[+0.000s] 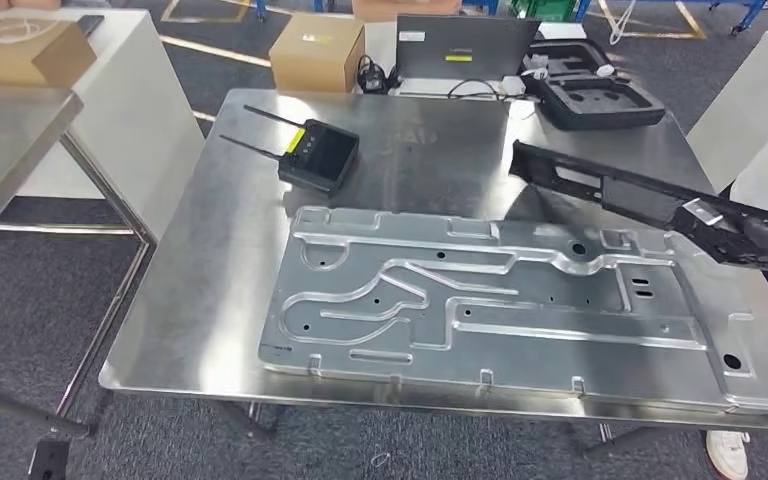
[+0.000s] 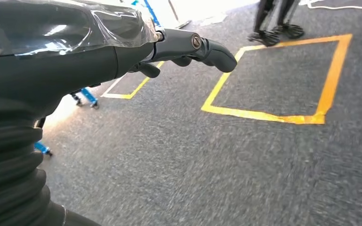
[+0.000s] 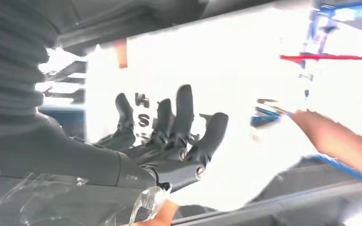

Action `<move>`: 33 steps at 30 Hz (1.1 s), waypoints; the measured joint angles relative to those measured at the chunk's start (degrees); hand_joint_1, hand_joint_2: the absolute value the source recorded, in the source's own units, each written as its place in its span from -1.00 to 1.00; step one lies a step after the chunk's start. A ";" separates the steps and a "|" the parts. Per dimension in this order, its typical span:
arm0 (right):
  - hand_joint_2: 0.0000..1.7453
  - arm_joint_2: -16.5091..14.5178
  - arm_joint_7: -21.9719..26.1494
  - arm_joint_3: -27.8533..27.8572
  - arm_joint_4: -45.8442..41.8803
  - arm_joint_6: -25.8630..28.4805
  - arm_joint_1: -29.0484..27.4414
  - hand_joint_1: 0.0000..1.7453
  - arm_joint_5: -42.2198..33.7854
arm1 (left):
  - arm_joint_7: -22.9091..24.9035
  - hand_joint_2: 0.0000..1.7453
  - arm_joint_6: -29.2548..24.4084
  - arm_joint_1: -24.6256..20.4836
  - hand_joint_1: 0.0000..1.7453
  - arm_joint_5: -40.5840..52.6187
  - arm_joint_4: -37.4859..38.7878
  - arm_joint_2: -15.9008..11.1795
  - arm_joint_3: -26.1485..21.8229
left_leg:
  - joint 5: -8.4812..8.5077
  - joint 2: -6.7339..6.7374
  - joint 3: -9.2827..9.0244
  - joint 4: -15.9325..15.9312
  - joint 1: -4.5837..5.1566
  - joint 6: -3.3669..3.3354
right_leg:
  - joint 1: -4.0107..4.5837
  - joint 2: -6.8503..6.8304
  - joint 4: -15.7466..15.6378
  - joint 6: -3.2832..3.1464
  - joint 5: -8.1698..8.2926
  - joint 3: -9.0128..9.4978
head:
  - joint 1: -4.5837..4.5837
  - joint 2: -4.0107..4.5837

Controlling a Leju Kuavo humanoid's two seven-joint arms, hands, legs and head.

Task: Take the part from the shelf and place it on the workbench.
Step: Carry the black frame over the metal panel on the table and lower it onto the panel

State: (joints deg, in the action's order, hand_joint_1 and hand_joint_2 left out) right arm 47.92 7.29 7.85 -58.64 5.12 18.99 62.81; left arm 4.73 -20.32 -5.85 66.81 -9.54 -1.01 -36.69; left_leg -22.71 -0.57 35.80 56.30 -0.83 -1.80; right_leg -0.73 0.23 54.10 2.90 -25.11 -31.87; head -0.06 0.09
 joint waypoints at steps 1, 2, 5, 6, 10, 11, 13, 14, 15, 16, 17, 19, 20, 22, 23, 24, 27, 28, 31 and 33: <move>-1.00 0.13 0.09 0.36 1.81 0.26 0.20 -1.00 0.12 | 0.02 0.50 -0.10 0.01 -1.00 -0.07 0.01 0.02 0.03 | -0.14 -0.07 -0.14 -0.07 0.12 -0.29 | 0.07 0.06 -0.04 0.13 -0.02 -0.03 | -0.02 0.00; -1.00 0.25 0.10 0.64 3.45 0.38 0.36 -1.00 0.13 | 0.03 0.00 -0.21 -0.01 -1.00 -0.23 0.01 0.04 0.04 | -0.17 -0.08 -0.14 -0.09 0.09 -0.60 | 0.01 0.10 -0.18 0.24 -0.08 0.06 | -0.08 0.00; -1.00 0.42 -0.10 1.55 7.77 1.04 0.63 -1.00 -0.37 | -0.36 -1.00 -0.12 -0.18 -1.00 -1.11 0.01 0.07 -0.07 | -0.37 -0.07 -0.71 -0.38 -0.12 -1.55 | -0.24 0.03 3.37 0.93 -2.44 -1.20 | -0.13 0.00; -1.00 0.34 -0.04 1.81 8.99 1.45 0.69 -1.00 -0.64 | -0.56 -1.00 0.16 -0.21 -1.00 -1.27 0.01 0.08 -0.09 | -0.50 -0.09 -0.94 -0.40 -0.12 -1.81 | -0.30 -0.01 6.90 1.17 -4.18 -2.80 | -0.14 0.00; -1.00 -0.63 0.44 2.44 12.89 2.42 0.69 -1.00 -1.05 | -0.70 -1.00 1.27 -0.09 -1.00 -1.32 0.01 0.12 -0.14 | -1.05 -0.14 -1.64 -0.39 -0.10 -2.28 | -0.55 -0.01 17.15 1.50 -6.30 -8.95 | -0.16 0.00; -1.00 -0.77 0.54 2.51 13.54 2.46 0.72 -1.00 -1.08 | -0.56 -1.00 1.50 -0.17 -1.00 -1.52 0.01 0.13 -0.16 | -1.21 -0.18 -1.86 -0.39 -0.10 -2.21 | -0.66 -0.02 14.61 1.45 -4.21 -8.21 | -0.17 0.00; -1.00 -0.88 0.82 2.70 14.39 2.50 0.96 -1.00 -1.26 | -0.23 -1.00 2.17 -0.42 -1.00 -2.41 0.01 0.13 -0.25 | -1.52 -0.33 -2.28 -0.38 -0.02 -1.86 | -0.74 0.00 6.11 1.35 0.30 -4.68 | -0.16 0.00; -1.00 -0.96 1.03 2.81 14.68 2.50 1.20 -1.00 -1.46 | -0.02 -1.00 2.49 -0.55 -1.00 -3.01 0.01 0.13 -0.32 | -1.57 -0.40 -2.35 -0.35 0.06 -1.61 | -0.63 0.05 2.86 1.28 1.65 -3.29 | -0.17 0.00; -1.00 -1.14 1.28 2.90 14.92 2.46 1.50 -1.00 -1.78 | 0.18 -1.00 2.70 -0.64 -1.00 -3.58 0.01 0.13 -0.42 | -1.55 -0.45 -2.32 -0.34 0.13 -1.36 | -0.46 0.11 1.08 1.22 2.23 -2.56 | -0.16 0.00; -1.00 -1.39 1.64 2.95 15.11 2.29 1.88 -1.00 -2.30 | 0.40 -1.00 2.84 -0.68 -1.00 -4.04 0.01 0.15 -0.56 | -1.47 -0.48 -2.25 -0.38 0.18 -1.12 | -0.24 0.16 0.70 1.17 2.19 -2.48 | -0.15 0.00; -1.00 -1.69 2.11 2.97 15.23 1.90 2.27 -1.00 -3.13 | 0.63 -1.00 2.94 -0.72 -1.00 -4.41 0.01 0.17 -0.77 | -1.37 -0.48 -2.19 -0.41 0.17 -0.85 | -0.17 0.16 0.69 0.98 2.36 -2.64 | -0.15 0.00; -1.00 -2.39 3.03 2.99 15.29 0.77 3.15 -1.00 -5.40 | 0.74 -1.00 3.12 -0.78 -1.00 -4.95 0.01 0.22 -1.24 | -2.20 -0.36 -1.78 0.36 0.08 -0.34 | -0.34 0.04 0.57 0.42 2.59 -2.77 | -0.10 0.00; -1.00 -2.74 3.32 3.01 15.15 0.08 3.54 -1.00 -6.56 | 0.69 -1.00 3.20 -0.84 -1.00 -5.14 0.01 0.23 -1.43 | -3.57 -0.28 -0.99 2.24 0.07 -0.08 | -0.45 -0.07 0.44 0.00 2.75 -2.82 | -0.05 0.00; -1.00 -3.53 3.44 3.02 14.49 -1.29 4.06 -1.00 -8.81 | 0.55 -1.00 3.27 -0.95 -1.00 -5.34 0.01 0.27 -1.69 | -7.75 -0.15 2.02 9.48 0.10 0.28 | -0.39 -0.32 0.38 -0.70 3.03 -3.06 | 0.07 0.00; -1.00 -3.97 3.43 3.02 13.91 -2.00 4.13 -1.00 -10.04 | 0.49 -1.00 3.31 -0.98 -1.00 -5.39 0.01 0.30 -1.79 | -9.58 -0.14 3.69 13.59 0.12 0.37 | -0.28 -0.43 0.39 -0.96 3.18 -3.26 | 0.08 0.00; -1.00 -4.48 3.43 3.01 13.13 -2.66 4.17 -1.00 -11.40 | 0.43 -1.00 3.34 -0.99 -1.00 -5.48 0.01 0.33 -1.92 | -10.53 -0.13 4.72 16.30 0.14 0.38 | -0.16 -0.51 0.40 -1.12 3.37 -3.48 | 0.08 0.00; -1.00 -5.92 2.57 2.92 9.52 -4.53 4.15 -1.00 -15.07 | -0.03 -1.00 3.38 -1.18 -1.00 -5.95 0.01 0.39 -2.53 | -7.75 -0.09 0.99 10.75 0.29 -0.12 | 0.15 -0.57 0.41 -1.20 4.01 -4.07 | 0.08 0.00; -1.00 -6.30 1.93 2.88 7.99 -5.14 4.13 -1.00 -16.14 | -0.20 -1.00 3.38 -1.35 -1.00 -6.17 0.01 0.39 -2.71 | -6.30 -0.08 -1.61 6.00 0.43 -0.49 | 0.24 -0.57 0.45 -1.07 4.22 -4.20 | 0.08 0.00; -1.00 -7.29 0.48 2.69 2.90 -6.70 3.98 -1.00 -19.54 | -0.35 -1.00 3.49 -1.64 -1.00 -6.50 0.01 0.40 -2.99 | -3.96 -0.05 -5.13 -1.08 0.83 -1.19 | 0.47 -0.63 0.48 -0.40 4.93 -4.45 | 0.06 0.00; -1.00 -7.94 -0.44 2.42 -0.96 -7.98 3.63 -1.00 -22.26 | -0.35 -1.00 3.72 -1.64 -1.00 -6.50 0.01 0.43 -3.22 | -3.05 -0.06 -4.91 -1.18 0.79 -1.68 | 0.44 -0.64 0.24 0.23 5.44 -4.58 | 0.05 0.00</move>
State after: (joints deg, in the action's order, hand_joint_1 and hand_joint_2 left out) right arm 39.98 6.85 10.27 -59.60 -2.86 22.63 40.55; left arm 4.38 -16.61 -7.50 60.31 -9.53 -0.57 -39.91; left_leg -25.76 -0.63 30.89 55.13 -0.04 -3.48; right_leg -0.29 -0.41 54.34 3.13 -19.67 -36.45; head -0.01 0.09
